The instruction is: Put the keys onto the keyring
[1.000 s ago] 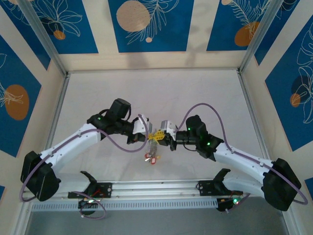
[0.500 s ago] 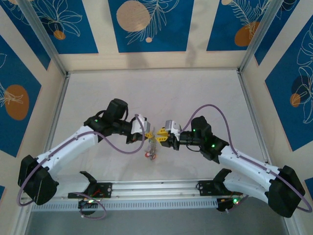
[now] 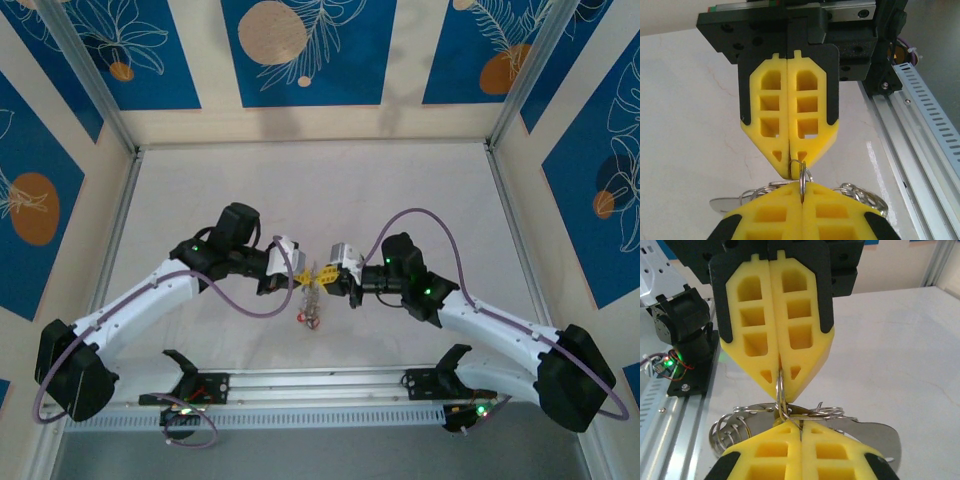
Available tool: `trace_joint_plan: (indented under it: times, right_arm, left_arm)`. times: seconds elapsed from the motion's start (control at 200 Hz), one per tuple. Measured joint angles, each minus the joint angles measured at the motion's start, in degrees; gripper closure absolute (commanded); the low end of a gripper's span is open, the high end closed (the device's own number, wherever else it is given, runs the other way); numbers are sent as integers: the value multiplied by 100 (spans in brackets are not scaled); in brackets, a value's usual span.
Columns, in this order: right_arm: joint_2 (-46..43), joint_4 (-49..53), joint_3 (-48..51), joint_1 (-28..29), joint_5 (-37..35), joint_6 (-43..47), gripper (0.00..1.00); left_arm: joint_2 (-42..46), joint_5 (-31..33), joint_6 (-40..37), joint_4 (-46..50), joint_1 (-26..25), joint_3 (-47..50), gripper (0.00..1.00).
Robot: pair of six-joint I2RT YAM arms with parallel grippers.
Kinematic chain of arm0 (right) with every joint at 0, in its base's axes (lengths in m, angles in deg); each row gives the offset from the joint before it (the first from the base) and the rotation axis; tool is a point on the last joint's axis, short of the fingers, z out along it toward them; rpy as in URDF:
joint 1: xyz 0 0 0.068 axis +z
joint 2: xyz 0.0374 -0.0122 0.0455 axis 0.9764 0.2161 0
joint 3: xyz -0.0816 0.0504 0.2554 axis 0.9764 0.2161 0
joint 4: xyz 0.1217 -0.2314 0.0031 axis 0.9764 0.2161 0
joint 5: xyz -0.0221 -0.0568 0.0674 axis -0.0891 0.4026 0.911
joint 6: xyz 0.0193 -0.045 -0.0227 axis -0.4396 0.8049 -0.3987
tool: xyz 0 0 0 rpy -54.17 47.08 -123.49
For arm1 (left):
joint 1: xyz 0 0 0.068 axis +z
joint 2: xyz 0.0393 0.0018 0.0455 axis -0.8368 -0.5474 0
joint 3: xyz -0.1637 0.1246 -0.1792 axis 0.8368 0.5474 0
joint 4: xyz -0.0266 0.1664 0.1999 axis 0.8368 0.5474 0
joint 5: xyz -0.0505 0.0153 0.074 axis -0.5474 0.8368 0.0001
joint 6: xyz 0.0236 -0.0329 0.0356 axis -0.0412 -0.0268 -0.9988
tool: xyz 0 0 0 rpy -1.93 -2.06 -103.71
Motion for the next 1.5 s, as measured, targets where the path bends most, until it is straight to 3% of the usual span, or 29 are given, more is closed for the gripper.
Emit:
trace_joint_plan:
  times: [0.6,0.66,1.09,1.295,1.5]
  right_arm:
    - [424,-72,-96,81,46,-44,100]
    - [387,-52,-96,81,11,-42,93]
    - [-256,-79,-13,28,20,107,71]
    - [-254,-212,24,26,61,129,76]
    - [-103,-337,24,17,105,105,73]
  left_arm:
    - [168,101,396,-584,13,437,100]
    - [201,111,455,-680,13,487,100]
    - [229,24,476,-1058,7,518,100]
    - [229,22,479,-1078,7,518,100]
    - [229,20,503,-1082,7,518,100]
